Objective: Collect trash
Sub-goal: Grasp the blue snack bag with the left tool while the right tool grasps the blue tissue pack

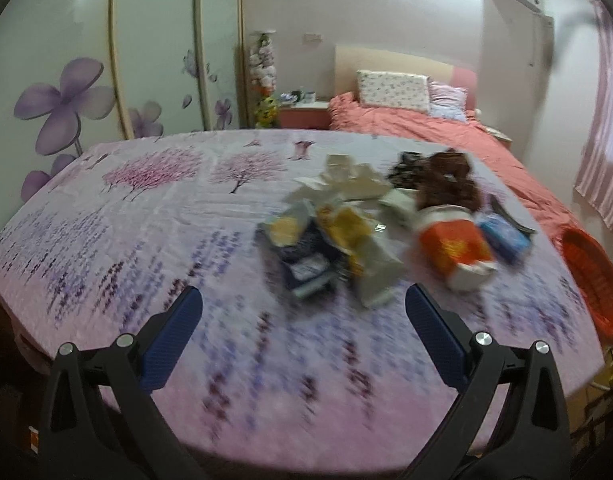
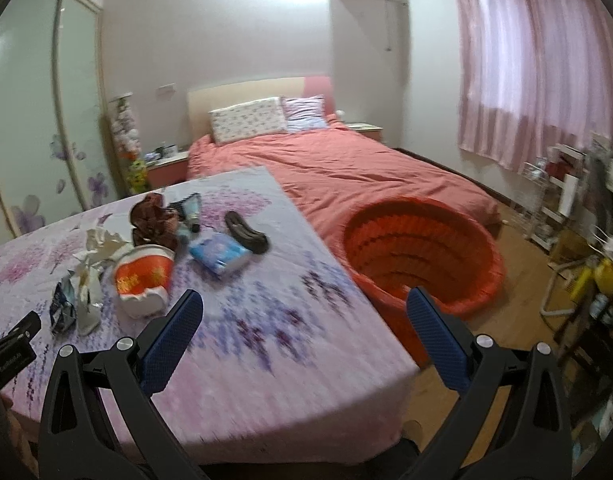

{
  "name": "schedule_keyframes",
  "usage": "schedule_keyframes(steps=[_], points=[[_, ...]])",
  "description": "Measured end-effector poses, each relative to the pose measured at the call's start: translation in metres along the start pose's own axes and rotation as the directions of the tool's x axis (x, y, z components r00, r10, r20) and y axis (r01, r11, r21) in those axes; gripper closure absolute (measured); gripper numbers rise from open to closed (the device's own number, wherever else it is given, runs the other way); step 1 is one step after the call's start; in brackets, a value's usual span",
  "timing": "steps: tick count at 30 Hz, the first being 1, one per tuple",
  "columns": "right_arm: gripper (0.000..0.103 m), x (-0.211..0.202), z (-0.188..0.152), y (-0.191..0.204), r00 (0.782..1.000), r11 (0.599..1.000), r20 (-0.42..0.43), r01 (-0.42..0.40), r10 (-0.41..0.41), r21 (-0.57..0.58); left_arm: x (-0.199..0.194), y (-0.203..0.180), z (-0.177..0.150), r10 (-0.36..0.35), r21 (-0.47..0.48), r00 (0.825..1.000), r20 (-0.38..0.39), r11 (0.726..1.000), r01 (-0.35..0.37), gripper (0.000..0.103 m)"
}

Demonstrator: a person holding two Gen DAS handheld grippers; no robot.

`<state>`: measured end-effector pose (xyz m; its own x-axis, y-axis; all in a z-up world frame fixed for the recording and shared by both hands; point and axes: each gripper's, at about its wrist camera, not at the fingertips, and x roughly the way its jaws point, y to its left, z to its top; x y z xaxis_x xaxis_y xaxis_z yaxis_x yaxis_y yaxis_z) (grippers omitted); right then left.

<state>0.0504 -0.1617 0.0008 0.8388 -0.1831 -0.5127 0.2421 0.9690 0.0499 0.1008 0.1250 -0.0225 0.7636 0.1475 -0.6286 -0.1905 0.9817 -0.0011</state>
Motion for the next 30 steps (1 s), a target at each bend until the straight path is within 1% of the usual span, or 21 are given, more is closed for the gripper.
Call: schedule_keyframes(steps=[4, 5, 6, 8, 9, 10, 16, 18, 22, 24, 25, 26, 27, 28, 29, 30], points=[[0.004, 0.029, 0.008, 0.015, 0.998, 0.998, -0.036, -0.051, 0.049, -0.049, 0.031, 0.012, 0.013, -0.006, -0.015, 0.999, -0.041, 1.000, 0.006, 0.008], [0.006, 0.043, 0.012, 0.020, 0.994, 0.995, -0.070, -0.089, 0.085, -0.051, 0.037, 0.013, 0.015, -0.010, -0.017, 0.999, -0.051, 1.000, 0.009, 0.010], [0.008, 0.053, 0.013, 0.023, 0.991, 0.993, -0.092, -0.103, 0.098, -0.052, 0.043, 0.013, 0.017, -0.012, -0.018, 0.998, -0.063, 1.000, 0.011, 0.011], [0.012, 0.077, 0.017, 0.027, 0.978, 0.989, -0.158, -0.143, 0.136, -0.036, 0.057, 0.013, 0.021, -0.026, -0.025, 0.996, -0.090, 0.999, 0.023, 0.013], [0.015, 0.084, 0.017, 0.029, 0.973, 0.987, -0.174, -0.157, 0.149, -0.029, 0.064, 0.013, 0.024, -0.025, -0.030, 0.994, -0.107, 0.999, 0.022, 0.014], [0.016, 0.096, 0.019, 0.030, 0.965, 0.984, -0.201, -0.177, 0.170, -0.017, 0.070, 0.013, 0.025, -0.029, -0.034, 0.993, -0.118, 0.999, 0.025, 0.015], [0.023, 0.138, 0.023, 0.038, 0.933, 0.977, -0.298, -0.212, 0.202, -0.001, 0.096, 0.010, 0.029, -0.050, -0.039, 0.984, -0.168, 0.998, 0.044, 0.017], [0.024, 0.145, 0.025, 0.042, 0.923, 0.975, -0.322, -0.222, 0.209, -0.004, 0.103, 0.010, 0.029, -0.055, -0.038, 0.982, -0.183, 0.998, 0.048, 0.019], [0.024, 0.153, 0.026, 0.049, 0.919, 0.976, -0.351, -0.212, 0.182, -0.050, 0.114, 0.012, 0.029, -0.055, -0.033, 0.977, -0.205, 0.998, 0.050, 0.023], [0.024, 0.156, 0.026, 0.051, 0.912, 0.974, -0.368, -0.216, 0.179, -0.061, 0.117, 0.016, 0.029, -0.055, -0.032, 0.976, -0.212, 0.998, 0.050, 0.024], [0.026, 0.159, 0.026, 0.052, 0.910, 0.974, -0.377, -0.216, 0.176, -0.067, 0.118, 0.018, 0.029, -0.056, -0.032, 0.975, -0.213, 0.998, 0.050, 0.024], [0.031, 0.161, 0.025, 0.054, 0.899, 0.972, -0.398, -0.226, 0.182, -0.064, 0.119, 0.020, 0.029, -0.053, -0.030, 0.975, -0.215, 0.998, 0.047, 0.026], [0.033, 0.162, 0.025, 0.055, 0.899, 0.972, -0.399, -0.226, 0.182, -0.065, 0.120, 0.021, 0.029, -0.051, -0.030, 0.975, -0.218, 0.999, 0.046, 0.028], [0.034, 0.162, 0.025, 0.055, 0.897, 0.971, -0.401, -0.231, 0.186, -0.065, 0.121, 0.024, 0.030, -0.052, -0.032, 0.973, -0.223, 0.998, 0.046, 0.029], [0.035, 0.160, 0.025, 0.057, 0.888, 0.965, -0.409, -0.256, 0.213, -0.053, 0.123, 0.026, 0.030, -0.054, -0.036, 0.973, -0.225, 0.998, 0.047, 0.030], [0.035, 0.160, 0.026, 0.058, 0.886, 0.964, -0.410, -0.260, 0.217, -0.052, 0.123, 0.029, 0.031, -0.052, -0.040, 0.973, -0.224, 0.998, 0.044, 0.030]])
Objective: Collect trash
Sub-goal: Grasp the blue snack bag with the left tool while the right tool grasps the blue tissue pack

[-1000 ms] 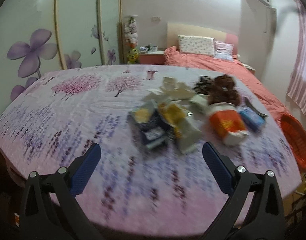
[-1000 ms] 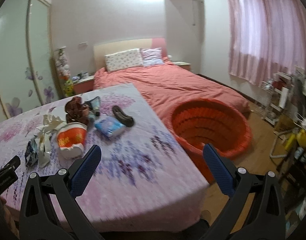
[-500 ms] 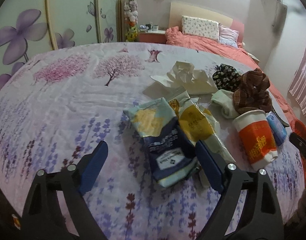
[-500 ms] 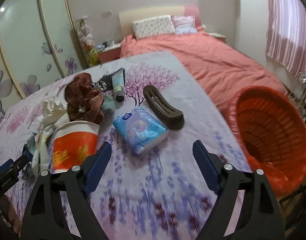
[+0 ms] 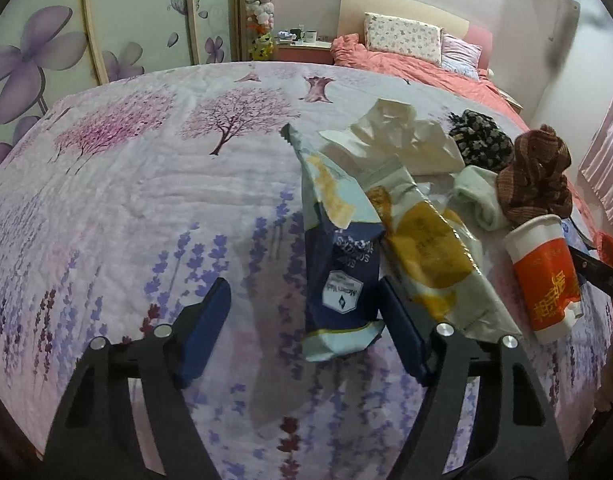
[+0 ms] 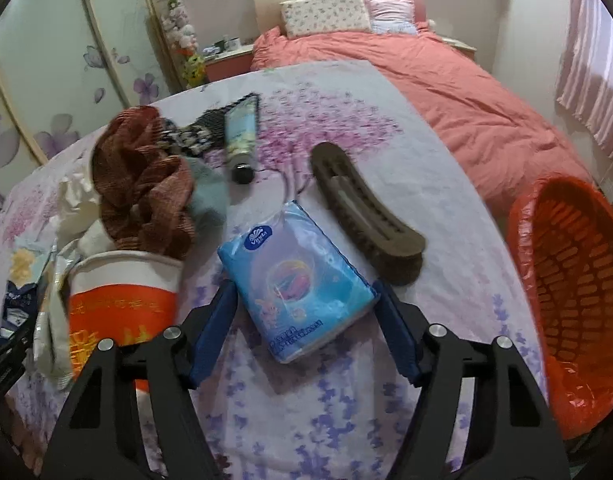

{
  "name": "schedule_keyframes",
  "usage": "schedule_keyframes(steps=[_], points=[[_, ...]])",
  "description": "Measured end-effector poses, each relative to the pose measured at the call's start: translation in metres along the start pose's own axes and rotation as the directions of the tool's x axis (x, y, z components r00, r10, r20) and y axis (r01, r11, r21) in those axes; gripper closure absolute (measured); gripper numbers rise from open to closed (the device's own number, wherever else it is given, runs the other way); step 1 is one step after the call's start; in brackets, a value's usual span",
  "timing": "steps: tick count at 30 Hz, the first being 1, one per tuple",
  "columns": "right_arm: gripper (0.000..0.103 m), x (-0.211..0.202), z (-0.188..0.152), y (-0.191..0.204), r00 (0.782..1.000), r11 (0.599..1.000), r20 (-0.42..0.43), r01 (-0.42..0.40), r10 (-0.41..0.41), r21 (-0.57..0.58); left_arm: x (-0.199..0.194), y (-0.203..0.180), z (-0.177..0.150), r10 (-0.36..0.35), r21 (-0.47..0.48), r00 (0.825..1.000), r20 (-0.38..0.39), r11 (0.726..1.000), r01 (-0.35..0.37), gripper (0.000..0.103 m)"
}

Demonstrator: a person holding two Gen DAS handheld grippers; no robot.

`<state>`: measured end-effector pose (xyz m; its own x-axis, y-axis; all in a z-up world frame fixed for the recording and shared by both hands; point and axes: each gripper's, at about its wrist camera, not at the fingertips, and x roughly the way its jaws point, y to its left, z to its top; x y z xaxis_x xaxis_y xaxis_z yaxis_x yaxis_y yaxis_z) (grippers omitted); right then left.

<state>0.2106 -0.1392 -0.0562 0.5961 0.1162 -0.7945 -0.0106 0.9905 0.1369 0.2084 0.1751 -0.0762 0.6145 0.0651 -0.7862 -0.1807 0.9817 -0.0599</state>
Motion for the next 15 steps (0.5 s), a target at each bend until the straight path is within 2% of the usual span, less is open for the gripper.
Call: schedule_keyframes(steps=[6, 13, 15], points=[[0.035, 0.005, 0.004, 0.013, 1.000, 1.000, -0.006, 0.004, -0.005, -0.029, 0.004, 0.010, 0.008, -0.012, -0.021, 1.000, -0.010, 1.000, 0.011, 0.036], [0.034, 0.011, 0.007, 0.021, 0.999, 0.997, 0.002, 0.035, -0.035, -0.062, 0.008, 0.018, 0.015, 0.006, -0.023, 1.000, -0.012, 1.000, -0.007, 0.036], [0.034, 0.012, 0.007, 0.023, 0.999, 0.997, 0.004, 0.039, -0.039, -0.073, 0.008, 0.018, 0.015, 0.002, -0.023, 1.000, -0.011, 1.000, -0.002, 0.042]])
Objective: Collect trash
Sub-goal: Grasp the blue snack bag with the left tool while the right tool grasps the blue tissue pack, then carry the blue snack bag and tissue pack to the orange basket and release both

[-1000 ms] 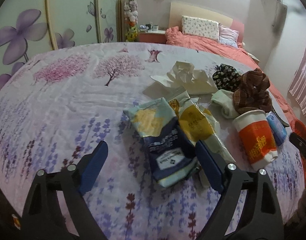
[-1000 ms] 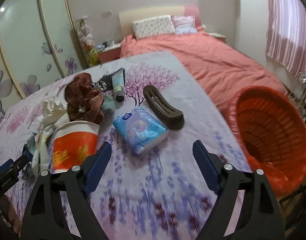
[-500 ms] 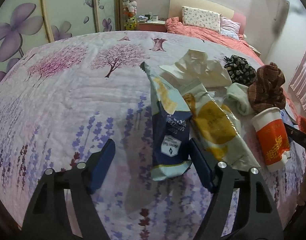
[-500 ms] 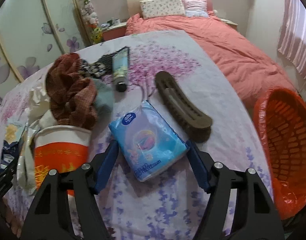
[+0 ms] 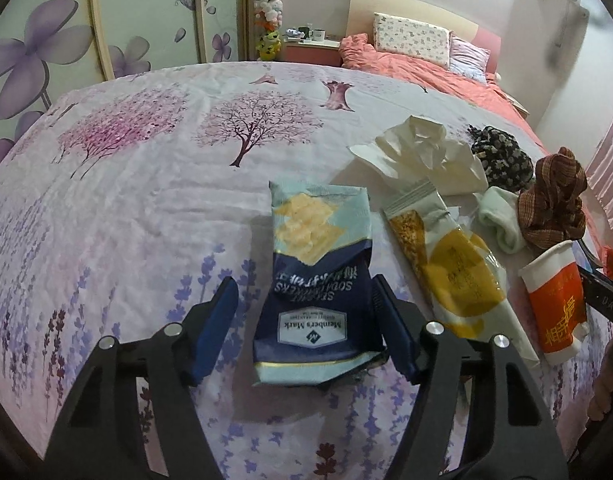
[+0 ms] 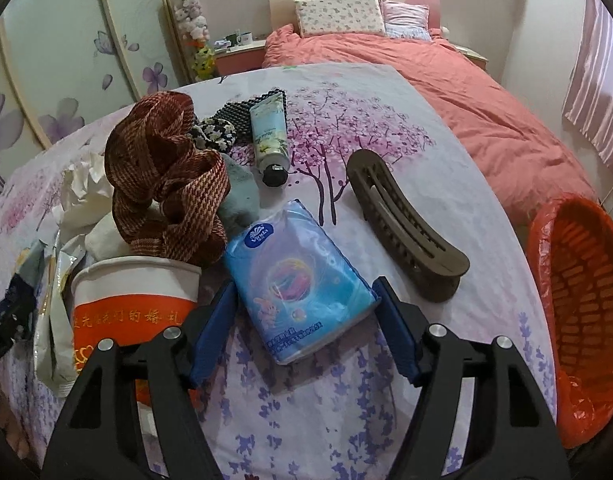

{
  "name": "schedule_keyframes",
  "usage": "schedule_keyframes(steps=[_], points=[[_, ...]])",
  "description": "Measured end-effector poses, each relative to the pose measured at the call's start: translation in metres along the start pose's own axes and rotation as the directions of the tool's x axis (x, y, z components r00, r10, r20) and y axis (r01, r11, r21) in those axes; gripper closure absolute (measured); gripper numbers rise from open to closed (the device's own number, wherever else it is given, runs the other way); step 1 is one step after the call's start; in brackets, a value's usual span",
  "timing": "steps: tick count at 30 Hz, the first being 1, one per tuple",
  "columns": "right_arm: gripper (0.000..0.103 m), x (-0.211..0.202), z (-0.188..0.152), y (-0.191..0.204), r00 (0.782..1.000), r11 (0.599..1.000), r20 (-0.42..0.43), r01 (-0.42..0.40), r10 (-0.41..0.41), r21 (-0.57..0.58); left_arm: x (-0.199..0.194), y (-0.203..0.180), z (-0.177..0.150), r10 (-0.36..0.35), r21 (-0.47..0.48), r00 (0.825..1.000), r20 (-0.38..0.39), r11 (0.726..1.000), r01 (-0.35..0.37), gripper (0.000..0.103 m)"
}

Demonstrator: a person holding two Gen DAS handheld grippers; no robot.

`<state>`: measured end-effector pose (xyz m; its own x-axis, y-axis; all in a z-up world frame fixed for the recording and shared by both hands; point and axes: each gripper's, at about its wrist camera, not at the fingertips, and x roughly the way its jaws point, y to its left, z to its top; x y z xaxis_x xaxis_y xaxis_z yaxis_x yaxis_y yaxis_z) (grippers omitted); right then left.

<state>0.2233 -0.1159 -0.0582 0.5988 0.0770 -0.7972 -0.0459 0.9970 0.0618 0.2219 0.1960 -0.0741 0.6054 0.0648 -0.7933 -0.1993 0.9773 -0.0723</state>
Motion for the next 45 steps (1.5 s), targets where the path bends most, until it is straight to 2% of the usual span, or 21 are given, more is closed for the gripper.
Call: schedule_keyframes(steps=[2, 9, 14, 20, 33, 39, 45], points=[[0.036, 0.000, 0.000, 0.001, 1.000, 1.000, 0.005, 0.007, -0.007, -0.011, 0.001, 0.001, 0.002, -0.008, 0.003, 1.000, -0.003, 1.000, 0.008, 0.050], [0.041, -0.009, -0.006, -0.005, 1.000, 1.000, 0.016, -0.021, 0.021, 0.013, -0.004, 0.001, 0.002, -0.044, 0.014, 0.999, 0.008, 0.999, 0.044, 0.062], [0.041, -0.015, -0.013, -0.010, 1.000, 0.999, 0.023, -0.022, 0.022, 0.030, -0.007, -0.003, -0.001, -0.048, 0.025, 0.999, 0.012, 0.999, 0.047, 0.067], [0.041, -0.022, -0.014, -0.019, 0.999, 0.997, 0.036, -0.029, 0.027, 0.069, -0.013, -0.006, 0.000, -0.058, 0.019, 0.998, 0.009, 0.998, 0.058, 0.068], [0.041, -0.061, -0.021, -0.042, 0.989, 0.991, 0.143, -0.062, 0.044, 0.122, -0.059, -0.028, 0.006, -0.092, 0.045, 0.992, 0.085, 0.995, 0.088, 0.067], [0.041, -0.091, -0.031, -0.062, 0.973, 0.985, 0.230, -0.050, 0.010, 0.167, -0.081, -0.058, 0.005, -0.157, 0.084, 0.981, 0.112, 0.985, 0.148, 0.067], [0.041, -0.124, -0.042, -0.084, 0.949, 0.975, 0.310, -0.007, -0.064, 0.222, -0.103, -0.102, 0.001, -0.247, 0.135, 0.960, 0.129, 0.964, 0.230, 0.067]])
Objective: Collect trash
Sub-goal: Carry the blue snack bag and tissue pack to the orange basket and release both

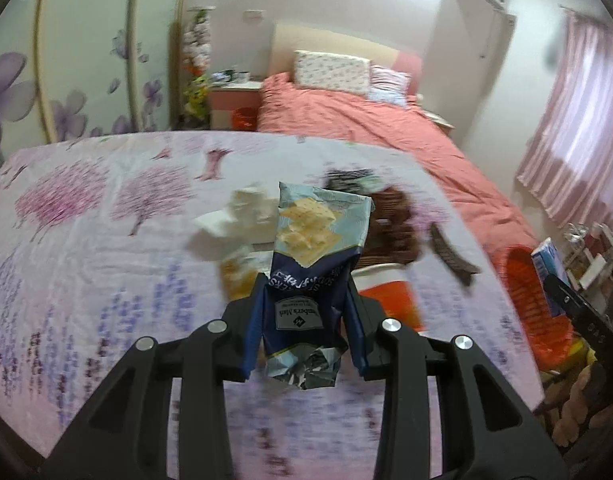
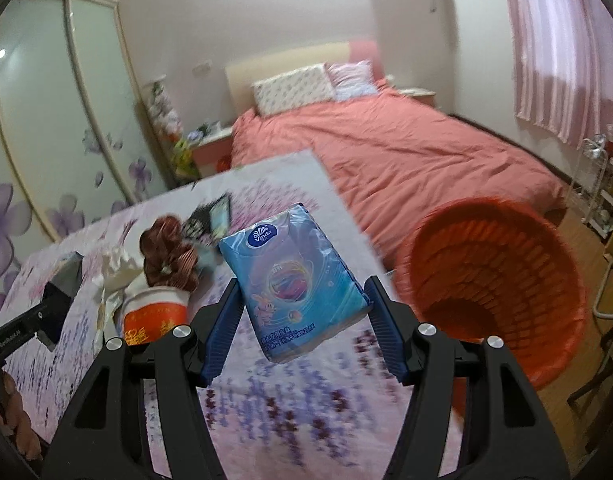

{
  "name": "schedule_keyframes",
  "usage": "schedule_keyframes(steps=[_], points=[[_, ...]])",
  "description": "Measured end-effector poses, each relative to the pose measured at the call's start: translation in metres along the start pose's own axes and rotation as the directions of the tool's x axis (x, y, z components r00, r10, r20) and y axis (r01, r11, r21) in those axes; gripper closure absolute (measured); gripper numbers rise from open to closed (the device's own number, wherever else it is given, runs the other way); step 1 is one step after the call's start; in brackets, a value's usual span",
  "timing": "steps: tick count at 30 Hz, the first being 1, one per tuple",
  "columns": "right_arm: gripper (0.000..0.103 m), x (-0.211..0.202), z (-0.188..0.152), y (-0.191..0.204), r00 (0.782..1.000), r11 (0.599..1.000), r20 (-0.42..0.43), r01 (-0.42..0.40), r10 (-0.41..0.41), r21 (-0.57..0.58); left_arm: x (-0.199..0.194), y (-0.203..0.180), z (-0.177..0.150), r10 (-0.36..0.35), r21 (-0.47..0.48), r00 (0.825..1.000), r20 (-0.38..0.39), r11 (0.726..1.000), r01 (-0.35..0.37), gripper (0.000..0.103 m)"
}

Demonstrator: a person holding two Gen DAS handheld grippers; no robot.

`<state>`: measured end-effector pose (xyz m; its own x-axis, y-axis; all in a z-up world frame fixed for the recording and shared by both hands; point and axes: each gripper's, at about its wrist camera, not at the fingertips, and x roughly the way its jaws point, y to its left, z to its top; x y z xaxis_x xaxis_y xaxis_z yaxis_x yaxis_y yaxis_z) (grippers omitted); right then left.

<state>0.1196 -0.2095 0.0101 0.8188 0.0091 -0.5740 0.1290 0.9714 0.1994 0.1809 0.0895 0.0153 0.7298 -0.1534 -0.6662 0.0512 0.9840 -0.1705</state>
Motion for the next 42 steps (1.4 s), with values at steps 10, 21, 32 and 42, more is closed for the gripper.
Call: schedule_keyframes(steps=[10, 21, 32, 42], points=[[0.041, -0.022, 0.005, -0.048, 0.985, 0.987, 0.089, 0.138, -0.145, 0.082, 0.001, -0.103, -0.003, -0.175, 0.108, 0.984, -0.010, 0.979, 0.175, 0.067], [0.041, -0.017, 0.006, -0.108, 0.969, 0.959, 0.103, 0.200, -0.224, 0.202, 0.028, -0.230, -0.018, -0.348, 0.246, 0.932, -0.101, 0.899, 0.362, 0.066], [0.041, -0.003, 0.004, -0.155, 0.971, 0.932, 0.085, 0.188, -0.224, 0.311, 0.085, -0.305, -0.025, -0.377, 0.297, 0.907, -0.191, 0.858, 0.419, 0.066], [0.034, 0.011, 0.006, -0.178, 0.980, 0.919, 0.078, 0.145, -0.185, 0.366, 0.124, -0.332, -0.033, -0.339, 0.319, 0.909, -0.241, 0.857, 0.404, 0.040]])
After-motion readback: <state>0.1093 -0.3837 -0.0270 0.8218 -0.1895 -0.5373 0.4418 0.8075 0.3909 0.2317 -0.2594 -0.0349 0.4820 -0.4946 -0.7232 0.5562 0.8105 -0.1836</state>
